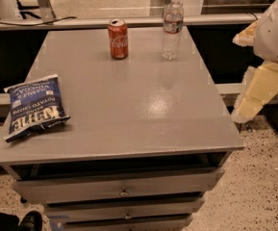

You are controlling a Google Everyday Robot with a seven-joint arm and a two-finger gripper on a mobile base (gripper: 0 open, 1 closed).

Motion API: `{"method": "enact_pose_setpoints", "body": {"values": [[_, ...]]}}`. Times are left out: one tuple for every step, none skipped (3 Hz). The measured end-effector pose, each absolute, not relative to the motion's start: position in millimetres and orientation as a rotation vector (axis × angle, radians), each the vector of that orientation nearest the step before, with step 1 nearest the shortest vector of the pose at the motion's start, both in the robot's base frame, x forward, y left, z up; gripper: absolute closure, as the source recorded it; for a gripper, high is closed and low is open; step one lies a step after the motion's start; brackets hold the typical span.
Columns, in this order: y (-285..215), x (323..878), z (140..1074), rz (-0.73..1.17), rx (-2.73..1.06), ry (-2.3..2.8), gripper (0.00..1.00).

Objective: Pick blue chip bag

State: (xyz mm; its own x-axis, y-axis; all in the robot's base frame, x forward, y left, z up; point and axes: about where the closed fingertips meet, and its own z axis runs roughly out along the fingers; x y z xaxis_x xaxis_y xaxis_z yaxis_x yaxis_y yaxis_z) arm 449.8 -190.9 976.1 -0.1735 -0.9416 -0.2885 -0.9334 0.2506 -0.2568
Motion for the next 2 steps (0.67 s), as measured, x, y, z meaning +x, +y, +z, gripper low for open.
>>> {"method": "enact_pose_setpoints", "body": {"values": [[-159,462,968,0.069,-1.680,2.086,0.00],[-129,470,959,0.183,-1.620,2.037,0.00]]}}
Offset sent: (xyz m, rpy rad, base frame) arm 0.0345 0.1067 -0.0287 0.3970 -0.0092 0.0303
